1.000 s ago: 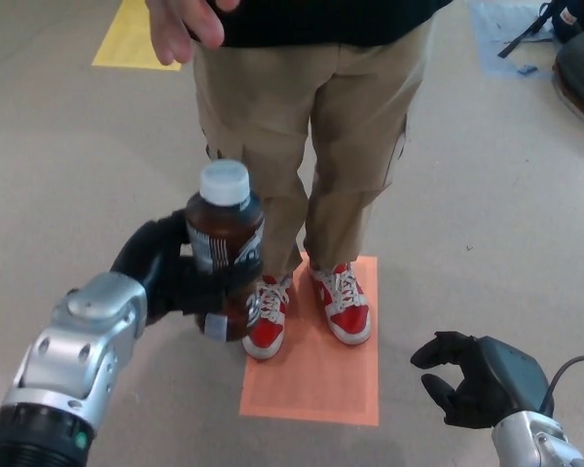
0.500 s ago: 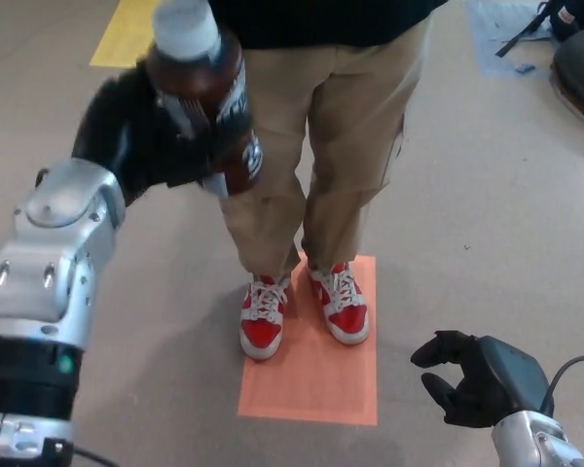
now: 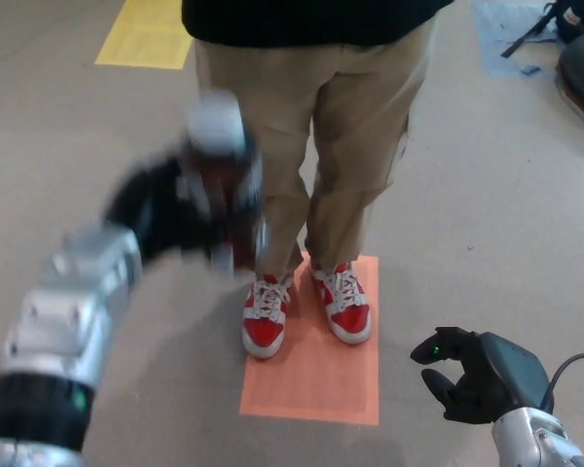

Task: The robot recieved a bottle of protein shake from a person using its left hand and then shake the protein up and down 2 two times and hand it back to the person

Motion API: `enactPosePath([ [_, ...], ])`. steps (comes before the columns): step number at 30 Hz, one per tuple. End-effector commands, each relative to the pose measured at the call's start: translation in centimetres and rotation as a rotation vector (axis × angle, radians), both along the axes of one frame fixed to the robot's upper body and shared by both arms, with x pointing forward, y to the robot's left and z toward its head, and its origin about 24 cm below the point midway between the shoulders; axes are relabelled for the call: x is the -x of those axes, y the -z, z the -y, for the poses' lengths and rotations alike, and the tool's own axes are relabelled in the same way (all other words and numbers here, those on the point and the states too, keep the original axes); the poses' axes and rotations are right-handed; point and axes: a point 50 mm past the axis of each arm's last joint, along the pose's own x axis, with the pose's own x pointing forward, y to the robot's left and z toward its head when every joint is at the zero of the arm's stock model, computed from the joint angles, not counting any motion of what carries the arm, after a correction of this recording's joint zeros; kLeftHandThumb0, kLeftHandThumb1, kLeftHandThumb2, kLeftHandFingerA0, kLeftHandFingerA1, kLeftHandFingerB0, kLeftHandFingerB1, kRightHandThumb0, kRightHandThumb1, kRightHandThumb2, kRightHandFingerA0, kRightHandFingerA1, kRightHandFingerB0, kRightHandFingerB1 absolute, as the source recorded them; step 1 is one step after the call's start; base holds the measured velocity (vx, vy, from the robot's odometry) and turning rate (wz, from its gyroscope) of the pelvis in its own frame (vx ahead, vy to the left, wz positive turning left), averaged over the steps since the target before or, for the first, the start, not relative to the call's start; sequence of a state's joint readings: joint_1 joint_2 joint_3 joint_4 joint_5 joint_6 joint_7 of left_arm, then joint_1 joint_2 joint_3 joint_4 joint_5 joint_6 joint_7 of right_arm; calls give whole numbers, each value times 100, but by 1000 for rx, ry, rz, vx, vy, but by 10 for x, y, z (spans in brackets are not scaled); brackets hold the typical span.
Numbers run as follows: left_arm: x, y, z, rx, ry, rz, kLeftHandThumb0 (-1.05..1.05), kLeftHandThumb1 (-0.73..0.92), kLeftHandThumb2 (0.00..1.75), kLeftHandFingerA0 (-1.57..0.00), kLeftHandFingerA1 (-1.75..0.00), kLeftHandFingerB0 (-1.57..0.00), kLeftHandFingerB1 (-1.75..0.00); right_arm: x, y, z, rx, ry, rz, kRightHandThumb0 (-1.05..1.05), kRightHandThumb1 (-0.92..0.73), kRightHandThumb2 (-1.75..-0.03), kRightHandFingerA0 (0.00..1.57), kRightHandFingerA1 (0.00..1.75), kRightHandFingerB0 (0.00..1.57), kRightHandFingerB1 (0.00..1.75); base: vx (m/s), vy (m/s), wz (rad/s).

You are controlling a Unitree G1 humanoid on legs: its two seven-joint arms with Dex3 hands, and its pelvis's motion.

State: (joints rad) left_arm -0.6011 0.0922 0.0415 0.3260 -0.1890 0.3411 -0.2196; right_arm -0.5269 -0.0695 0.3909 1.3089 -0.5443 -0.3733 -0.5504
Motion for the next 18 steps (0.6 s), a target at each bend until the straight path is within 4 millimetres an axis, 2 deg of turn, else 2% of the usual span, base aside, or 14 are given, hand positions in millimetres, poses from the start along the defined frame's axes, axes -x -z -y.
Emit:
enactPosePath([
  [1, 19, 63, 2, -74, 26, -232, -22, 71, 74, -88, -135, -74, -95, -2, -2, 5, 17, 13, 10, -40, -66, -82, 93, 84, 79, 56, 0, 0, 0],
  [2, 24, 73, 1, -96, 31, -257, -22, 71, 74, -88, -135, -74, -95, -1, -1, 5, 16, 10, 8, -40, -66, -82, 93, 84, 79, 56, 0, 0, 0],
  [4, 39, 105, 1, -137, 45, -355, -19, 73, 74, -86, -140, -78, -98, 0, -1, 5, 15, 1, 12, -44, -70, -79, 93, 82, 79, 58, 0, 0, 0],
  [6, 38, 103, 0, -134, 43, -349, -20, 72, 76, -85, -145, -76, -103, -2, -3, 4, 7, 0, 13, -44, -71, -79, 92, 82, 79, 57, 0, 0, 0],
  [7, 20, 62, 1, -51, 14, -222, -21, 75, 74, -82, -149, -74, -109, -5, -4, 2, -2, 0, 4, -44, -72, -77, 93, 81, 79, 55, 0, 0, 0],
  [9, 12, 35, 2, 6, 7, -129, -21, 76, 76, -84, -150, -75, -103, -4, -3, 2, -2, 3, 1, -46, -73, -76, 94, 79, 80, 54, 0, 0, 8],
  [10, 3, -13, 3, 81, -8, -2, -22, 86, 65, -78, -154, -68, -103, -4, -4, 2, 10, -3, 16, -45, -71, -76, 96, 77, 82, 55, 0, 0, 0],
  [11, 1, -41, 2, 130, -17, 71, -20, 84, 68, -75, -157, -74, -103, -4, -4, 1, 11, -5, 22, -45, -70, -76, 96, 80, 82, 56, 0, 0, 0],
  [13, 4, -66, 1, 172, -22, 151, -16, 83, 70, -75, -156, -72, -108, -4, -4, 1, 13, -4, 22, -45, -70, -76, 93, 79, 80, 57, 0, 0, 0],
  [15, 6, -53, 3, 160, -11, 131, -11, 80, 72, -75, -154, -72, -109, -3, -3, 2, 2, 12, 16, -47, -72, -75, 92, 77, 81, 56, 0, 0, 0],
  [16, 8, -34, 7, 132, -8, 52, -9, 82, 73, -81, -149, -70, -99, -3, -3, 4, 2, 16, 13, -47, -72, -75, 92, 78, 81, 57, 0, 0, 0],
  [17, 10, -17, 8, 107, 4, 0, -16, 76, 68, -76, -148, -71, -92, -2, -2, 4, -5, 23, 4, -47, -74, -75, 90, 79, 81, 55, 0, 0, 0],
  [18, 13, 2, 8, 80, 21, -55, -16, 76, 68, -76, -148, -71, -92, -2, -1, 4, -15, 31, -8, -47, -74, -75, 90, 79, 81, 55, 0, 0, 0],
])
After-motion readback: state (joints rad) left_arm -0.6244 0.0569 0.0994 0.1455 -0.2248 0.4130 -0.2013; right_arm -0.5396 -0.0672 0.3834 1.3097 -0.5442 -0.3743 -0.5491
